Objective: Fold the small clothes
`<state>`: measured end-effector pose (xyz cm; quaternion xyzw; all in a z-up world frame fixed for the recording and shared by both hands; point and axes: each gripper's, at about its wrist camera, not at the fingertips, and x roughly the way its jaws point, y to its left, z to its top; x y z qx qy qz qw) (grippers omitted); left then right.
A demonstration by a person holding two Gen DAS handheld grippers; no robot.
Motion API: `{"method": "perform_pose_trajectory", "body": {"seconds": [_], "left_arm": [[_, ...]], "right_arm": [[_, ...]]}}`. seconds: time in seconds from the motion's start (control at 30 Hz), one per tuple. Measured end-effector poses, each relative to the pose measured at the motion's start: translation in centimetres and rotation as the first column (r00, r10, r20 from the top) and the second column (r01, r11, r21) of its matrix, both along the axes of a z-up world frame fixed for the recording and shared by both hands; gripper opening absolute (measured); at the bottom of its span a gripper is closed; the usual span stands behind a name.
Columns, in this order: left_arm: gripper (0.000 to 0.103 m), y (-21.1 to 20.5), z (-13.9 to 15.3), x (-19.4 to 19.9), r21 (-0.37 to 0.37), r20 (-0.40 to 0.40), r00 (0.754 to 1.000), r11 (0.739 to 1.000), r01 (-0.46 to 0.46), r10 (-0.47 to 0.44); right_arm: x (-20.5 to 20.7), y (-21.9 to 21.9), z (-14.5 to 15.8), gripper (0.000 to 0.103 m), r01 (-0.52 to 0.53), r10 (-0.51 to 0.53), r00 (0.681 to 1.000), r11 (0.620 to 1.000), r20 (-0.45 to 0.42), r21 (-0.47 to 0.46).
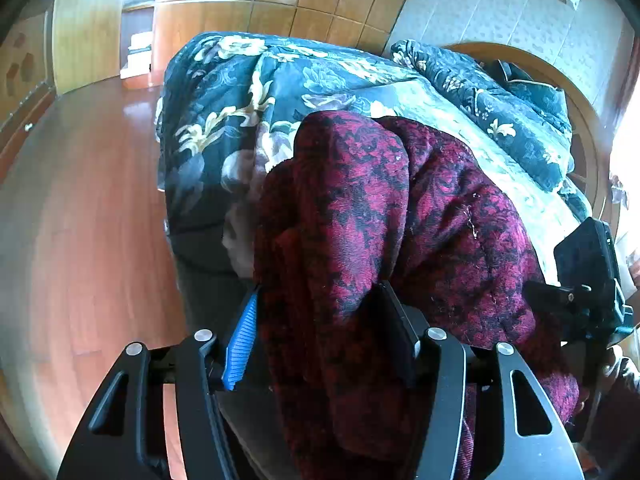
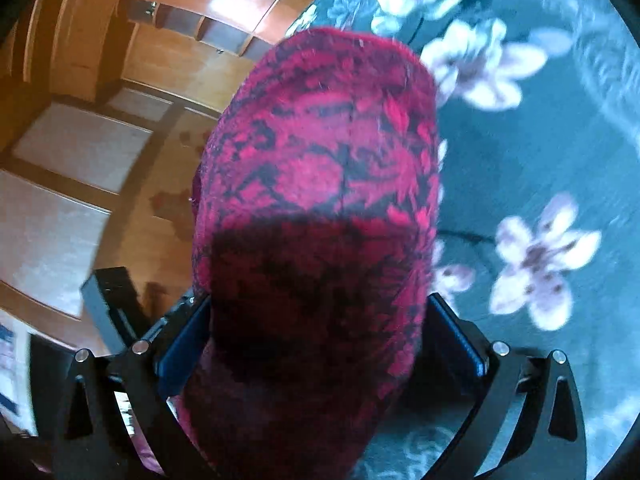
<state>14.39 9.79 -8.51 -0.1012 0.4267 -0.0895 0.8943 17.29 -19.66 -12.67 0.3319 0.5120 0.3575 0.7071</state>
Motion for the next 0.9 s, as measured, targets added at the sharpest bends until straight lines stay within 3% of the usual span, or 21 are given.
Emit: {"method": "perform_pose_trajectory", "body": {"seconds": [0.17,0.33,0.47,0.6,0.67,0.9], "left_arm": [[0.061,1.4,-1.1,0.4,-0.078,-0.026,1.000,0.997,-0.019,0.017],[0.063,3.4,-2.6,0.6,-0.227,-0.060,0.998,0.973,-0.042,0.029],[0.063,4.2,-3.1,0.2,-0.346,-0.056,0.998,0.937,-0.036,0.017],[0.063,4.4,-2.7,-0.3,-0.438,-0.042,0.999,0.898,-0.034,0.017],[0.063,4.0,-2.1,-0.3,-0.461,-0.033,0.999,0.887,-0.031,0.017],[0.062,-2.4,2.6,3.4,-0.442,0.055,0.997,0.893,0.080,-0.061]], "right_arm": [[0.3,1.8,0.0,0.101,-0.045,0.045,0.999,0.999,0.004,0.011],[0.7,3.9,0.6,0.101,-0.091,0.093,0.995,0.995,0.034,-0.041],[0.4,4.0,2.3,0.082,-0.084,0.087,0.994,0.995,0.067,-0.048],[-0.6,4.1,4.3,0.076,-0.101,0.109,0.986,0.992,0.128,-0.070],[-0.8,3.9,5.2,0.074,-0.106,0.115,0.982,0.992,0.148,-0.070],[-0.8,0.5,9.6,0.073,-0.084,0.106,0.957,0.992,0.272,-0.089]]}}
